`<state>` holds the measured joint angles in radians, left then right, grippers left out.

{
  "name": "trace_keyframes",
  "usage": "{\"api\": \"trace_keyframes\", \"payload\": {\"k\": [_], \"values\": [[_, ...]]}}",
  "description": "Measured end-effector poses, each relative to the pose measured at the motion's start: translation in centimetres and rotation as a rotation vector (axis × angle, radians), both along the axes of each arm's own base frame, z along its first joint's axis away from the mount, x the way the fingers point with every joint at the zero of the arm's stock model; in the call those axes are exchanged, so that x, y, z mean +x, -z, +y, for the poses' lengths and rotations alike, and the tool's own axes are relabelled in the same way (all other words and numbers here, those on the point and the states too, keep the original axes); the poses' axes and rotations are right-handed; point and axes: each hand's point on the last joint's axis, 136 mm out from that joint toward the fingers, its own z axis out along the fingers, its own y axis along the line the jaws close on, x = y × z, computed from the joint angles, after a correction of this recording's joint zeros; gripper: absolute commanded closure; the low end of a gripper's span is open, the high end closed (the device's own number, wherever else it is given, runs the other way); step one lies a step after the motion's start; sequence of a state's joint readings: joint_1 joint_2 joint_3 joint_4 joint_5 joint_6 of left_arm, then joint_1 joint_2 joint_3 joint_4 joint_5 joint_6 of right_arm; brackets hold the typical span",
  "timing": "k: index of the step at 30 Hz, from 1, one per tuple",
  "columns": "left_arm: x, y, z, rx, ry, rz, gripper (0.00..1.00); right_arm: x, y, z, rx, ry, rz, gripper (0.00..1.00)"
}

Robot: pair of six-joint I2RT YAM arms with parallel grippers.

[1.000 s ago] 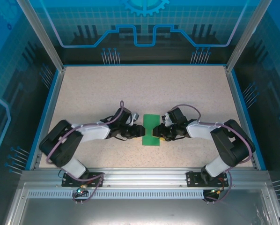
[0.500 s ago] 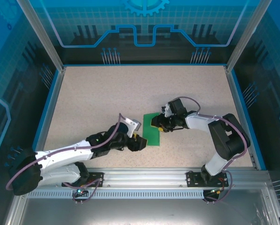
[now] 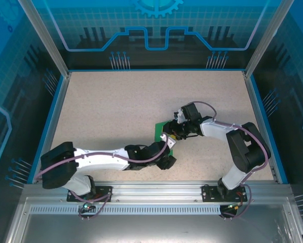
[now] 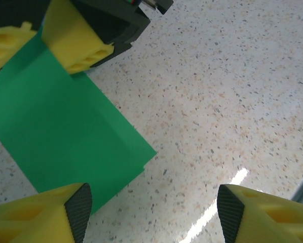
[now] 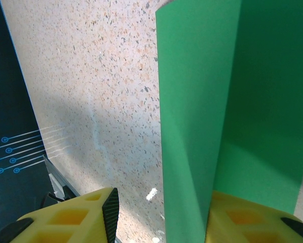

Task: Fold a paper plane with a square sheet of paper (fold left side to right side)
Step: Fold the triangle a second time at the center of the table.

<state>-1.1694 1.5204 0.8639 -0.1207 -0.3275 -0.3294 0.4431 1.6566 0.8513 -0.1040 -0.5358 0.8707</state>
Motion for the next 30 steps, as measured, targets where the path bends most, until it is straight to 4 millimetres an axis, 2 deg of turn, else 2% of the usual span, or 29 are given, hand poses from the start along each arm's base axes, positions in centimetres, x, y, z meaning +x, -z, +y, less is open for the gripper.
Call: {"api": "trace_keyframes", "payload": {"k": [7,12,20,26,30], "values": [[1.7,1.5,-0.2,0.154,-0.065,-0.045,0.3,0.0,0.2,0.0,-0.004,0.001,0.008,0.55],[1.9,2.3,0.2,0.22,-0.078,-0.052,0.3,-0.1,0.7,-0.1,-0.008,0.0,0.022,0.55],[2.0,3.6,-0.4,0.263,-0.071,-0.039,0.32,-0.2,0.8,0.0,-0.007,-0.001,0.025,0.55],[2.3,4.2,-1.0,0.288,-0.06,-0.038,0.44,-0.3,0.7,0.1,0.001,-0.007,0.029,0.55],[2.3,4.3,-0.8,0.319,-0.044,-0.046,0.59,-0.3,0.7,0.1,0.003,-0.009,0.031,0.56]]}}
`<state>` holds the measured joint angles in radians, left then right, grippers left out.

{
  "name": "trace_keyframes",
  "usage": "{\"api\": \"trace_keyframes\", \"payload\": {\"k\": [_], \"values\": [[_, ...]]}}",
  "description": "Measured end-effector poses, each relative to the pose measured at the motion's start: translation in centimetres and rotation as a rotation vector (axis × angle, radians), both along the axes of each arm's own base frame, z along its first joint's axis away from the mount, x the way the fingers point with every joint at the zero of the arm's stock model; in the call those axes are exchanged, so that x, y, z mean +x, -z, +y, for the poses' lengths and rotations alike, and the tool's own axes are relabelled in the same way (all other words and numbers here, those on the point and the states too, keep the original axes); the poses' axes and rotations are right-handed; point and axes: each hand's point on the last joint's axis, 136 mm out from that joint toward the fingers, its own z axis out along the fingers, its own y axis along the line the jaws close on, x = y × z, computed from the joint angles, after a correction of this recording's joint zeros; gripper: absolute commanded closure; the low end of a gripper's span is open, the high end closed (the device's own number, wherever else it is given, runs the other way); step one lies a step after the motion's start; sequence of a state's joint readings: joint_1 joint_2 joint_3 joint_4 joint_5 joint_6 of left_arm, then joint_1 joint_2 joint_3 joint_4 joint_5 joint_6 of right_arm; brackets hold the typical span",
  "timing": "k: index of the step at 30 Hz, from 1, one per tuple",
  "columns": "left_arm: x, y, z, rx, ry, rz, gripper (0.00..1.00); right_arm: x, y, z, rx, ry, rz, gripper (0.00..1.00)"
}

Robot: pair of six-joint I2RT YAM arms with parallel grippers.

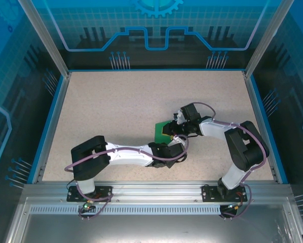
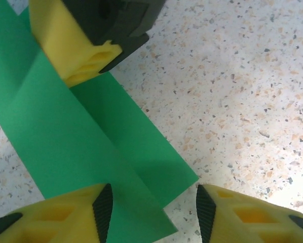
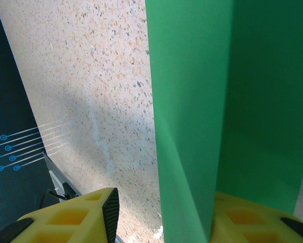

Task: Fold a paper plane with a square sheet of paper (fold left side to right side)
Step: Fold the triangle a second time at the center of the table.

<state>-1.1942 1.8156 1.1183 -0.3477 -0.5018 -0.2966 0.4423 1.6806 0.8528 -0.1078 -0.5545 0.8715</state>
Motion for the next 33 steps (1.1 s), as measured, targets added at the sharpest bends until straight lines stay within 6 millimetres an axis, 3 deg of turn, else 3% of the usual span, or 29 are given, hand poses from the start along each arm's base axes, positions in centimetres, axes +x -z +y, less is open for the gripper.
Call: {"api": "trace_keyframes", "payload": {"k": [5,8,19,24,29,32,33], "values": [[-0.1,0.1,0.3,0.027,0.021,-0.001,0.78,-0.1,0.1,-0.1,-0.005,-0.002,0.004,0.56],[-0.1,0.0,0.3,0.035,0.036,-0.004,0.99,-0.2,0.2,-0.2,-0.012,-0.006,0.003,0.56],[-0.2,-1.2,0.8,-0.014,0.043,0.02,1.0,0.6,-0.7,0.0,-0.026,-0.032,-0.043,0.54],[0.1,-1.7,1.6,-0.098,0.035,0.082,1.0,1.2,-1.5,-0.1,-0.021,-0.04,-0.081,0.44],[0.3,-2.4,2.5,-0.226,0.017,0.149,1.0,2.5,-4.9,-1.1,0.002,-0.019,-0.198,0.3],[0.6,-2.7,3.2,-0.316,-0.004,0.196,1.0,3.1,-7.9,-2.1,0.011,0.004,-0.301,0.28],[0.7,-2.6,3.4,-0.339,-0.009,0.209,1.0,3.2,-8.7,-2.4,0.011,0.009,-0.333,0.32]]}}
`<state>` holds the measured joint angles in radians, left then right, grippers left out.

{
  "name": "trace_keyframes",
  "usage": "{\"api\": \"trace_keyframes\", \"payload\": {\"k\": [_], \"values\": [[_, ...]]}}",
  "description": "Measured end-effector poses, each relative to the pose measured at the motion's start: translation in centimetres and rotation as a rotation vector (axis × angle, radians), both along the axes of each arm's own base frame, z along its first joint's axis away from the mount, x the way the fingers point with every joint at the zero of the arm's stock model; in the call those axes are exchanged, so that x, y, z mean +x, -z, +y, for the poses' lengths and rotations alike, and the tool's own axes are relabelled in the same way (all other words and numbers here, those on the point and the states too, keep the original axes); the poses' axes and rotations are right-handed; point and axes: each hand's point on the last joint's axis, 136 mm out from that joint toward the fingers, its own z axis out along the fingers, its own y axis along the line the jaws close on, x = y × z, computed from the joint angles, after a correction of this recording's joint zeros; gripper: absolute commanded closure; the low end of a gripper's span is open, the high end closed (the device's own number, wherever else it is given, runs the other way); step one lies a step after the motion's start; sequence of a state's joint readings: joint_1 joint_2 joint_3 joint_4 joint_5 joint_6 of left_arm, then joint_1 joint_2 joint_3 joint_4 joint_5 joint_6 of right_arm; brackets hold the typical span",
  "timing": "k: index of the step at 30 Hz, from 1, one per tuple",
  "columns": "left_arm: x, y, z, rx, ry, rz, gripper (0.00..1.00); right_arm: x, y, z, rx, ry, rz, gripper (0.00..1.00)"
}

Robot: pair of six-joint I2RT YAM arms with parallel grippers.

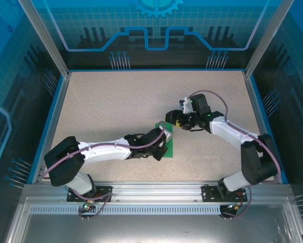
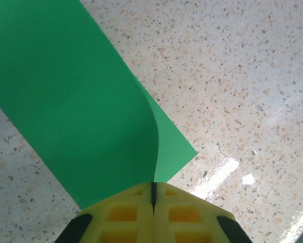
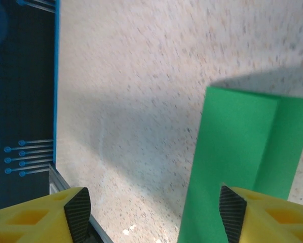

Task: Fold a paper plane with a square sheet of paper (fold left side to right side)
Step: Fold the triangle a second time at the center of the table.

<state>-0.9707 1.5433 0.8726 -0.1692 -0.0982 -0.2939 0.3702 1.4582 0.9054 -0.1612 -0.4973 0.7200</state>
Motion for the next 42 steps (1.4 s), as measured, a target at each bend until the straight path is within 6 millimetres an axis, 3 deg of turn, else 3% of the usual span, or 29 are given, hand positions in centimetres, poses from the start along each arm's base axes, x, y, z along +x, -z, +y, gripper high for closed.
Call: {"api": "trace_keyframes", "payload": {"k": [1,4,8,12,18,25,42], "values": [[0.1,0.0,0.2,-0.025,-0.007,0.018,1.0,-0.1,-0.6,-0.3,-0.001,0.002,-0.032,0.45],[0.6,0.4,1.0,-0.095,-0.028,0.083,1.0,-1.4,-0.6,-1.1,-0.009,0.007,-0.063,0.61],[1.3,0.8,2.0,-0.158,-0.054,0.155,1.0,-4.1,3.2,-1.8,-0.045,-0.008,0.009,0.77],[1.9,0.5,2.2,-0.198,-0.056,0.178,1.0,-7.5,6.6,-1.1,-0.108,-0.061,0.074,0.87],[2.7,1.5,3.0,-0.186,-0.087,0.209,1.0,-10.2,9.3,0.4,-0.203,-0.136,0.107,0.9],[3.3,2.6,3.1,-0.151,-0.098,0.237,1.0,-11.7,13.3,-0.3,-0.334,-0.141,0.207,0.91],[5.5,4.2,3.4,-0.115,-0.124,0.255,1.0,-11.3,13.4,0.0,-0.386,-0.143,0.213,0.91]]}}
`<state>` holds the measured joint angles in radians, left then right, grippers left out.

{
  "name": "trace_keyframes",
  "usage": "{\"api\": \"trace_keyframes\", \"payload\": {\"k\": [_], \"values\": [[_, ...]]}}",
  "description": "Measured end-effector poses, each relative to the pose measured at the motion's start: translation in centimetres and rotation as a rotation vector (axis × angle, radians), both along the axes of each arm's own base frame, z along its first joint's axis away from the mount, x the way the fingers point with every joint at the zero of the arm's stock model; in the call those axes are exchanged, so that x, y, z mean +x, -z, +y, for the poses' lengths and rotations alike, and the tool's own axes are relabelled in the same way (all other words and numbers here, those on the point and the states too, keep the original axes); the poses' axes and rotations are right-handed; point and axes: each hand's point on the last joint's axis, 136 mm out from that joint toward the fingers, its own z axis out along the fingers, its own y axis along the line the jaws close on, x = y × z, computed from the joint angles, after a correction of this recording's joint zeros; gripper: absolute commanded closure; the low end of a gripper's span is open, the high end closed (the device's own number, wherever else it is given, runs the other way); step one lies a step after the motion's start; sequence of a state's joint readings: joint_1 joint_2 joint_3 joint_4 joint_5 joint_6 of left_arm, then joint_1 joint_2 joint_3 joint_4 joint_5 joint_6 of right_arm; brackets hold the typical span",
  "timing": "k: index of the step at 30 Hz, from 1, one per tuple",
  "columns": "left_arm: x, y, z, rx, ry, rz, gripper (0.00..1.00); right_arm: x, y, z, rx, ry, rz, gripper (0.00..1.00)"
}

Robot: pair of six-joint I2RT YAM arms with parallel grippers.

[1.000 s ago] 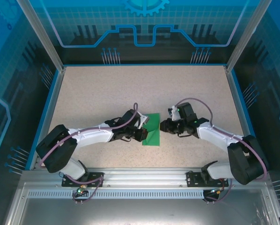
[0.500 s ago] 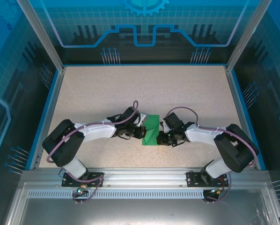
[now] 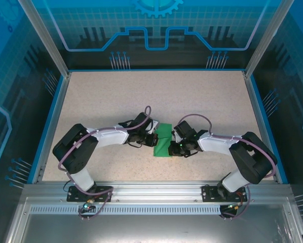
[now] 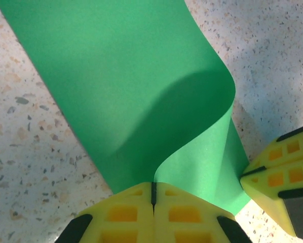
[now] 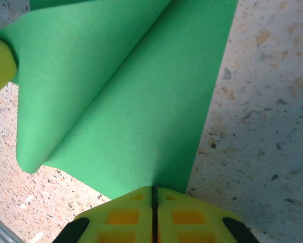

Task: Fold a paper plane with a square sheet of paper (fold left side to right side)
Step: Fold the triangle a second time at the center of the table.

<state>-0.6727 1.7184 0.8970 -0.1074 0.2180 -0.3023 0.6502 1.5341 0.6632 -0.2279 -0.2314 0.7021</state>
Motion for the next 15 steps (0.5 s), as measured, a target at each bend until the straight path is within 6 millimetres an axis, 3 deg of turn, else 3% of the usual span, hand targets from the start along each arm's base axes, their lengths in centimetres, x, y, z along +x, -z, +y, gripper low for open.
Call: {"api": "trace_keyframes", "payload": {"k": [15], "values": [[0.8,1.1,-0.3,0.037,0.029,0.012,1.0,0.0,0.0,0.0,-0.016,-0.008,-0.001,0.9]]}}
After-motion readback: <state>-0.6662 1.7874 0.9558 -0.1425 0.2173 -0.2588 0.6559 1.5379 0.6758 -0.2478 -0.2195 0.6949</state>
